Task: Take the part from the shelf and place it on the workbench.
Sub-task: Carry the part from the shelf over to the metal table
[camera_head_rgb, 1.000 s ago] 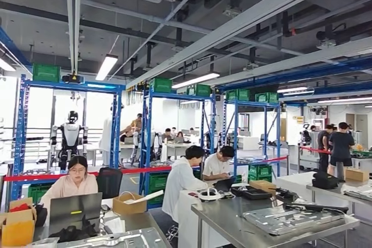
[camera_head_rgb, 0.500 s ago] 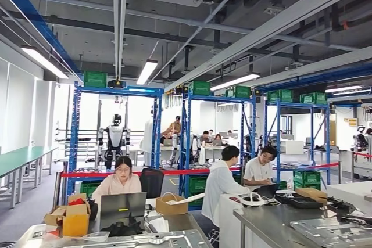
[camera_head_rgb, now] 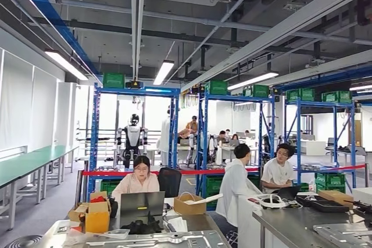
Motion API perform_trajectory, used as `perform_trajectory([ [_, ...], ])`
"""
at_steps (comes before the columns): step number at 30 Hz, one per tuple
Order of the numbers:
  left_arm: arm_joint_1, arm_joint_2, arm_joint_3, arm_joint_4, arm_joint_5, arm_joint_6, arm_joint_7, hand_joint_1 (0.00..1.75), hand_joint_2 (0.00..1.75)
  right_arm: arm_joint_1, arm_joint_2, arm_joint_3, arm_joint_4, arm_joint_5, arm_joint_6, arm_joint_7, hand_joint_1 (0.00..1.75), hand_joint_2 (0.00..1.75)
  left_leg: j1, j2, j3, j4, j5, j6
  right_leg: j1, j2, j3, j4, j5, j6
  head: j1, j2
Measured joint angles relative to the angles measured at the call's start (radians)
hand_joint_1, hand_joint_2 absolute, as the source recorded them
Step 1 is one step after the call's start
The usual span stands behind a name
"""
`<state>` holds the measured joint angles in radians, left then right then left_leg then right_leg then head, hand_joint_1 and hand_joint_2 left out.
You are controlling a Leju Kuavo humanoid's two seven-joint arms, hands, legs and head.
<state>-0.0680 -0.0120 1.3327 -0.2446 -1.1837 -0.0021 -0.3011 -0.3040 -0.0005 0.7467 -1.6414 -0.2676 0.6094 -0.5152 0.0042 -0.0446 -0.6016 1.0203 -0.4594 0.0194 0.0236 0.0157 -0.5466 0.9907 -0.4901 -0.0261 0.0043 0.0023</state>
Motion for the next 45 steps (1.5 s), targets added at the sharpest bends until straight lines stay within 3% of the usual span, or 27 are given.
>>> perform_trajectory([
  [2,0.0,0.0,0.0,0.0,0.0,0.0,-0.001,0.0,1.75,-0.001,0.004,-0.001,-0.001,-0.001,0.0,0.0,1.75,1.75,-0.001,0.008,-0.011,0.026,-0.024,-0.008,-0.006,-0.008,0.004,-0.015,0.009,-0.002,0.0,0.0],
  [5,-0.003,0.0,0.001,0.0,0.0,0.0,-0.003,0.0,1.75,0.003,0.008,-0.001,-0.001,-0.003,0.0,0.001,1.75,1.75,0.005,0.022,-0.08,0.185,-0.115,-0.024,-0.011,-0.022,0.004,-0.022,0.014,-0.003,0.0,0.0],
  [6,-0.002,0.0,0.001,0.0,0.0,0.0,-0.004,0.0,1.75,0.005,0.008,-0.001,-0.001,-0.004,0.0,0.001,1.75,1.75,0.01,0.024,-0.102,0.236,-0.133,-0.03,-0.012,-0.026,0.004,-0.021,0.013,-0.002,0.0,0.0],
  [7,-0.001,0.001,0.001,0.0,0.0,-0.001,-0.005,0.0,1.75,0.007,0.008,-0.001,-0.001,-0.005,0.001,0.002,1.75,1.75,0.015,0.027,-0.11,0.259,-0.134,-0.037,-0.014,-0.029,0.003,-0.02,0.012,0.0,0.0,0.0],
  [8,0.0,0.001,0.001,0.0,0.0,-0.001,-0.007,0.0,1.75,0.009,0.008,-0.001,-0.001,-0.006,0.001,0.003,1.75,1.75,0.021,0.03,-0.101,0.243,-0.116,-0.044,-0.018,-0.031,0.003,-0.017,0.009,0.004,0.0,0.0],
  [10,0.002,0.001,0.001,0.0,0.0,-0.002,-0.011,0.0,1.75,0.01,0.008,-0.001,-0.001,-0.008,0.002,0.006,1.75,1.75,0.033,0.04,-0.04,0.129,-0.055,-0.058,-0.026,-0.032,0.003,-0.005,-0.001,0.018,0.0,0.0],
  [11,0.001,0.001,0.001,0.0,0.0,-0.002,-0.012,0.0,1.75,0.01,0.008,-0.002,-0.001,-0.009,0.003,0.007,1.75,1.75,0.035,0.043,-0.011,0.071,-0.037,-0.06,-0.028,-0.032,0.001,0.005,-0.008,0.028,0.0,0.0],
  [13,-0.001,0.001,0.001,0.0,-0.001,-0.003,-0.013,0.0,1.75,0.01,0.009,-0.002,-0.002,-0.011,0.003,0.008,1.75,1.75,0.032,0.045,0.015,0.02,-0.035,-0.048,-0.028,-0.032,-0.002,0.018,-0.017,0.042,0.0,0.0],
  [15,0.0,0.001,0.002,0.0,-0.001,-0.003,-0.013,0.0,1.75,0.011,0.01,-0.003,-0.002,-0.012,0.004,0.009,1.75,1.75,0.027,0.043,0.017,0.02,-0.041,-0.026,-0.029,-0.031,-0.001,0.021,-0.02,0.05,0.0,0.0],
  [17,0.001,0.001,0.002,0.0,-0.001,-0.003,-0.013,0.0,1.75,0.011,0.01,-0.004,-0.003,-0.013,0.004,0.009,1.75,1.75,0.025,0.041,0.023,0.018,-0.043,-0.012,-0.033,-0.029,-0.008,0.045,-0.032,0.057,0.0,0.0],
  [19,0.001,0.001,0.002,0.0,-0.001,-0.003,-0.014,0.0,1.75,0.011,0.01,-0.005,-0.004,-0.014,0.004,0.009,1.75,1.75,0.023,0.039,0.03,0.016,-0.048,-0.002,-0.035,-0.027,-0.056,0.141,-0.073,0.062,0.0,0.0],
  [21,0.001,0.001,0.002,0.0,-0.001,-0.003,-0.014,0.0,1.75,0.013,0.01,-0.006,-0.004,-0.015,0.004,0.009,1.75,1.75,0.016,0.038,0.038,0.017,-0.056,0.007,-0.033,-0.026,-0.138,0.277,-0.119,0.06,0.0,0.0],
  [22,0.001,0.001,0.002,0.0,-0.001,-0.003,-0.015,0.0,1.75,0.014,0.01,-0.006,-0.004,-0.015,0.004,0.009,1.75,1.75,0.012,0.036,0.044,0.017,-0.061,0.01,-0.031,-0.025,-0.168,0.316,-0.122,0.057,0.0,0.0],
  [23,0.002,0.001,0.002,0.0,-0.001,-0.004,-0.015,0.0,1.75,0.015,0.01,-0.007,-0.004,-0.015,0.005,0.009,1.75,1.75,0.009,0.034,0.052,0.016,-0.067,0.012,-0.027,-0.024,-0.18,0.317,-0.105,0.05,0.0,0.0],
  [25,0.002,0.001,0.002,0.0,-0.001,-0.005,-0.017,0.0,1.75,0.015,0.01,-0.008,-0.004,-0.016,0.006,0.009,1.75,1.75,0.006,0.029,0.07,0.015,-0.081,0.013,-0.012,-0.02,-0.149,0.204,-0.017,0.03,0.0,0.0],
  [27,0.001,-0.003,0.002,0.0,-0.001,-0.006,-0.017,0.0,1.75,0.014,0.01,-0.009,-0.005,-0.017,0.007,0.009,1.75,1.75,0.009,0.025,0.084,0.01,-0.092,0.009,0.006,-0.017,-0.108,0.088,0.039,0.006,0.0,0.0],
  [30,0.003,-0.007,0.003,0.0,-0.001,-0.007,-0.017,0.0,1.75,0.014,0.011,-0.01,-0.007,-0.018,0.007,0.009,1.75,1.75,0.016,0.025,0.097,-0.001,-0.092,-0.005,0.014,-0.011,-0.076,0.023,0.035,-0.016,0.0,0.0],
  [32,0.002,-0.007,0.003,0.0,-0.002,-0.008,-0.018,0.0,1.75,0.014,0.013,-0.01,-0.01,-0.019,0.007,0.008,1.75,1.75,0.015,0.03,0.103,0.017,-0.09,-0.011,0.01,-0.013,-0.038,-0.01,0.033,-0.019,-0.001,0.0],
  [34,-0.002,-0.006,0.003,0.0,-0.002,-0.008,-0.018,0.0,1.75,0.013,0.016,-0.01,-0.012,-0.02,0.007,0.007,1.75,1.75,0.014,0.034,0.06,0.1,-0.106,-0.013,0.005,-0.017,-0.004,-0.03,0.025,-0.016,-0.002,0.0],
  [36,0.0,-0.003,0.004,0.0,-0.002,-0.008,-0.018,0.0,1.75,0.015,0.016,-0.01,-0.011,-0.02,0.007,0.008,1.75,1.75,0.017,0.034,-0.024,0.213,-0.147,-0.021,0.002,-0.018,0.019,-0.033,0.007,-0.014,-0.002,0.0],
  [38,0.006,-0.001,0.004,0.0,-0.002,-0.007,-0.018,0.0,1.75,0.019,0.016,-0.01,-0.01,-0.02,0.007,0.008,1.75,1.75,0.023,0.034,-0.082,0.25,-0.17,-0.033,-0.003,-0.017,0.046,-0.033,-0.016,-0.008,-0.002,0.0],
  [39,0.008,-0.001,0.004,0.0,-0.002,-0.007,-0.018,0.0,1.75,0.02,0.016,-0.01,-0.01,-0.02,0.007,0.008,1.75,1.75,0.029,0.035,-0.089,0.223,-0.153,-0.041,-0.007,-0.017,0.063,-0.032,-0.029,-0.002,-0.002,0.0],
  [41,0.01,-0.002,0.004,0.0,-0.003,-0.008,-0.018,0.0,1.75,0.02,0.016,-0.01,-0.01,-0.02,0.007,0.008,1.75,1.75,0.044,0.039,-0.077,0.116,-0.052,-0.059,-0.014,-0.017,0.099,-0.028,-0.061,0.013,-0.001,0.0],
  [42,0.01,-0.003,0.004,0.0,-0.003,-0.008,-0.018,0.0,1.75,0.021,0.016,-0.01,-0.01,-0.02,0.007,0.008,1.75,1.75,0.048,0.042,-0.073,0.073,-0.013,-0.059,-0.016,-0.017,0.11,-0.024,-0.076,0.021,-0.002,0.0],
  [43,0.01,-0.004,0.005,0.0,-0.004,-0.008,-0.017,0.0,1.75,0.021,0.016,-0.01,-0.009,-0.02,0.007,0.008,1.75,1.75,0.048,0.043,-0.072,0.047,0.015,-0.054,-0.018,-0.017,0.115,-0.021,-0.089,0.029,-0.002,0.0],
  [44,0.01,-0.004,0.005,0.0,-0.004,-0.007,-0.016,0.0,1.75,0.022,0.017,-0.01,-0.01,-0.019,0.008,0.009,1.75,1.75,0.044,0.044,-0.074,0.039,0.022,-0.043,-0.02,-0.017,0.118,-0.019,-0.097,0.037,-0.002,0.0],
  [45,0.01,-0.004,0.005,0.0,-0.005,-0.007,-0.016,0.0,1.75,0.022,0.018,-0.011,-0.011,-0.019,0.008,0.009,1.75,1.75,0.038,0.042,-0.073,0.04,0.011,-0.029,-0.023,-0.016,0.118,-0.018,-0.101,0.043,-0.002,0.0],
])
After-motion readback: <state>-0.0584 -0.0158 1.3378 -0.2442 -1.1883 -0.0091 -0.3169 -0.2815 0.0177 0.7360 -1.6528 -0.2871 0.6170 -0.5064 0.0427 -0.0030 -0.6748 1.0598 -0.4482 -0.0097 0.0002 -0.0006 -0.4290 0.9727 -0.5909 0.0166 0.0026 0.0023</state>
